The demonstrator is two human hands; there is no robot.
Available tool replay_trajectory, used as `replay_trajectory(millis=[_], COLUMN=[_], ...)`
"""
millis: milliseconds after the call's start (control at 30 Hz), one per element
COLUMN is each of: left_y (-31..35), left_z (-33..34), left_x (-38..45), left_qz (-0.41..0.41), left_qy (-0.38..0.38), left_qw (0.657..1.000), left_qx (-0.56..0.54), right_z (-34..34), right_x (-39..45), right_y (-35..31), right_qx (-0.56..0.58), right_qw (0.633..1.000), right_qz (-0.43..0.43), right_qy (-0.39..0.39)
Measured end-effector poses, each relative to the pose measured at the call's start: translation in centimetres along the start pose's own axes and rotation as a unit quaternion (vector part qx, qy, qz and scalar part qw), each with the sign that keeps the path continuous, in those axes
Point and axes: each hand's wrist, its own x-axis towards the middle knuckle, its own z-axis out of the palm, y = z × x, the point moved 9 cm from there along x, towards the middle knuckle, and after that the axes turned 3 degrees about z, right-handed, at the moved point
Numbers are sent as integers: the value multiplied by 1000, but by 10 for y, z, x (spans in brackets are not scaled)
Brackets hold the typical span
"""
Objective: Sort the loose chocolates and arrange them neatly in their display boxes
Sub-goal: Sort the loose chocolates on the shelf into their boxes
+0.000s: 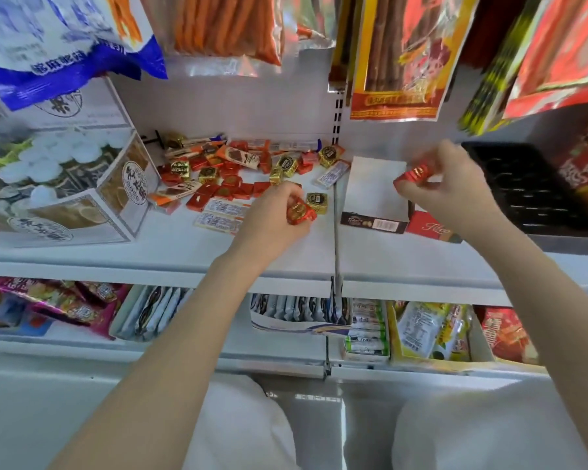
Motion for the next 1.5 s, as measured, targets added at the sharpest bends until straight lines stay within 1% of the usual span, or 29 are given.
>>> replay_trajectory(millis=[67, 100, 200, 300, 367, 433, 600, 667, 733, 833, 867, 933, 1000, 1067, 1133, 1233, 1300, 1333, 1400, 1433, 1500], left_y=[13, 20, 42, 60, 72, 82, 107, 115, 119, 124, 125, 124, 119, 113, 103, 79, 57, 43, 17, 7, -6], left_z=[9, 16, 30, 40, 49, 58, 71, 79, 92, 110, 113, 115, 114, 111, 104, 77, 54, 46, 35, 34, 31], left_x=[5, 7, 11, 16, 19, 21, 28, 31, 34, 35, 35, 36, 36, 35, 32, 30, 27, 25, 18, 14, 6], left_qz=[8, 14, 38, 56, 66, 73, 94, 100, 103, 115, 120, 121, 110, 102, 102, 78, 32, 4, -42, -52, -42], left_qy=[5, 1, -1, 0, -3, -3, 22, 19, -6, -52, -59, -67, -74, -84, -84, -26, 0, -1, -33, -58, -90], left_qw=[1000, 1000, 999, 998, 997, 995, 989, 987, 988, 991, 991, 990, 991, 990, 987, 980, 976, 973, 967, 965, 966], left_qx=[-5, -8, -29, -28, -43, -72, -115, -127, -114, -48, -20, 20, 32, 45, 96, 184, 216, 231, 251, 252, 239], right_z=[-16, -18, -5, 0, 2, 8, 13, 9, -1, -16, -19, -18, -15, -14, -12, -12, -5, 5, 35, 52, 82], right_x=[3, 3, -5, -12, -16, -22, -37, -44, -43, -35, -34, -34, -33, -29, -27, -25, -26, -27, -31, -33, -34], right_y=[23, 35, 60, 65, 60, 56, 54, 47, 47, 67, 73, 79, 81, 80, 75, 49, 21, 8, -15, -25, -39], right_qx=[-36, -64, -134, -121, -124, -149, -173, -150, -118, -92, -88, -84, -87, -96, -101, -91, -69, -64, -72, -81, -97], right_qw=[998, 996, 988, 986, 982, 969, 948, 950, 963, 983, 986, 986, 985, 985, 983, 985, 984, 981, 969, 963, 953], right_qz=[32, 49, 62, 62, 24, -42, -104, -126, -119, -55, -36, -22, -25, -36, -52, -92, -134, -152, -185, -198, -210], right_qy=[29, 21, -52, -97, -140, -191, -245, -242, -209, -147, -138, -145, -149, -141, -142, -116, -96, -105, -145, -167, -194])
